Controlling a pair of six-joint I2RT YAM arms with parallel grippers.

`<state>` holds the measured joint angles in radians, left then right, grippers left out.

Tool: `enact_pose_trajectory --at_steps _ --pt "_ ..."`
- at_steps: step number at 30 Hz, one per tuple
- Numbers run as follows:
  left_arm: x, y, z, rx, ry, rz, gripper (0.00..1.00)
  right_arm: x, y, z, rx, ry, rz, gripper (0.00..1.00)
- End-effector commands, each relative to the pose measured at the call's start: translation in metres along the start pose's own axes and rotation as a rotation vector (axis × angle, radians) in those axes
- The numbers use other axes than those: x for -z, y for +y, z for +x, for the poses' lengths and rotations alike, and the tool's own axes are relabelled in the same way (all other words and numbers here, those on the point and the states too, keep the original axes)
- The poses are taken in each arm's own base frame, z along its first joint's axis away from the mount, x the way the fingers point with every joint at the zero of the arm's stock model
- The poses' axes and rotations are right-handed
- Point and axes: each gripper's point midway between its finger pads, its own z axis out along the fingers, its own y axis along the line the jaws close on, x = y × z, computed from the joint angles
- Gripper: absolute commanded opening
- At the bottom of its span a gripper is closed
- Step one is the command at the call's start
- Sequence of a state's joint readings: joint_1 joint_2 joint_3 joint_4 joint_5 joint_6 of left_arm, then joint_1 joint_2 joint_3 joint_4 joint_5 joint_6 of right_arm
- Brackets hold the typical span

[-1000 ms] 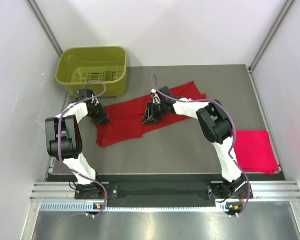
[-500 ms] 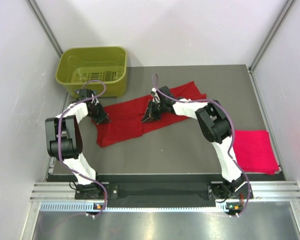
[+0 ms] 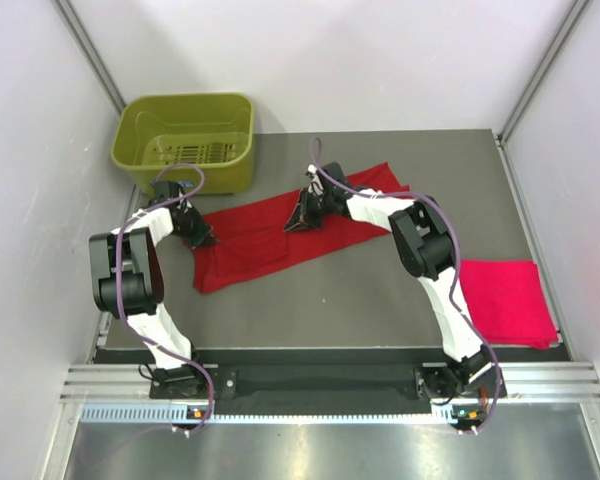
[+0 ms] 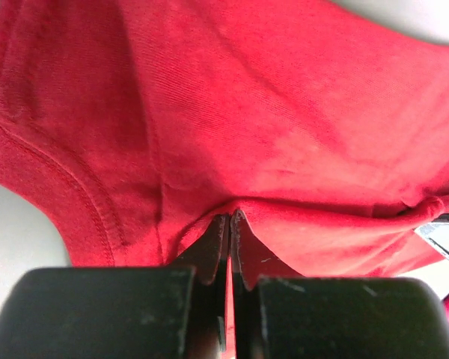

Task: Fold and stack the t-shirts
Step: Fold the tshirt

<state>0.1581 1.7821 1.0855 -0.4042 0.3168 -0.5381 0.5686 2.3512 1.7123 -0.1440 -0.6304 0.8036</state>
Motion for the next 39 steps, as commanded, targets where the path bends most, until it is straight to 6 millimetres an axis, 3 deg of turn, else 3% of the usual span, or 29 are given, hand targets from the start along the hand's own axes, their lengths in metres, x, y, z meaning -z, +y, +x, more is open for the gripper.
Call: enact_pose_trajectory --at_steps 1,4,7,9,11,14,17,18,20,21,23,24,28,33,35,36,37,39 --pt "-0.007 0.002 -0.010 0.014 -0.036 0.011 0.00 0.004 0.004 -0.017 0.035 -0.015 -0.023 0.03" --pt "-0.006 0.001 -0.013 0.011 -0.044 0.012 0.01 0.005 0.005 -0.016 0.051 -0.001 -0.021 0.04" --pt "0.004 0.000 -0.015 -0.002 -0.063 0.000 0.17 0.012 0.004 -0.017 0.078 0.007 0.013 0.09" --pt "0.016 -0.003 -0.018 -0.016 -0.086 -0.005 0.30 0.020 0.001 -0.017 0.084 0.019 0.039 0.20" --pt "0.030 -0.002 -0.017 -0.021 -0.101 -0.025 0.36 0.031 0.001 -0.023 0.094 0.007 0.068 0.25" --pt "0.050 -0.002 -0.011 -0.025 -0.118 -0.038 0.45 0.059 -0.004 -0.037 0.115 -0.024 0.125 0.36" --pt "0.068 -0.003 0.000 -0.031 -0.135 -0.028 0.50 0.099 -0.021 -0.053 0.123 -0.072 0.204 0.46" --pt "0.070 -0.001 0.008 -0.030 -0.127 -0.031 0.52 0.122 -0.024 -0.067 0.117 -0.119 0.219 0.50" --pt "0.082 -0.001 0.014 -0.023 -0.136 -0.025 0.52 0.143 -0.045 -0.071 0.098 -0.145 0.276 0.52" --pt "0.084 0.000 0.020 -0.019 -0.131 -0.023 0.52 0.165 -0.052 -0.082 0.082 -0.189 0.290 0.52" --pt "0.094 -0.005 0.024 -0.019 -0.149 0.005 0.52 0.182 -0.075 -0.079 0.034 -0.203 0.323 0.52" --pt "0.094 -0.008 0.030 -0.009 -0.132 0.033 0.52 0.201 -0.086 -0.085 0.010 -0.236 0.332 0.52" --pt "0.094 -0.031 0.043 0.003 -0.094 0.173 0.43 0.228 -0.125 -0.079 -0.054 -0.269 0.343 0.51" --pt "0.073 -0.049 0.064 0.041 -0.050 0.258 0.38 0.244 -0.175 -0.075 -0.105 -0.285 0.387 0.38" --pt "0.054 -0.028 0.075 0.109 -0.023 0.167 0.31 0.254 -0.199 -0.074 -0.146 -0.292 0.414 0.33" --pt "0.048 -0.014 0.077 0.157 -0.019 0.106 0.20 0.253 -0.209 -0.071 -0.170 -0.281 0.420 0.33" --pt "0.039 0.015 0.091 0.216 0.018 -0.030 0.14 0.254 -0.213 -0.069 -0.181 -0.280 0.424 0.33" --pt "0.033 0.047 0.107 0.300 0.044 -0.170 0.12 0.258 -0.221 -0.064 -0.193 -0.276 0.440 0.33"
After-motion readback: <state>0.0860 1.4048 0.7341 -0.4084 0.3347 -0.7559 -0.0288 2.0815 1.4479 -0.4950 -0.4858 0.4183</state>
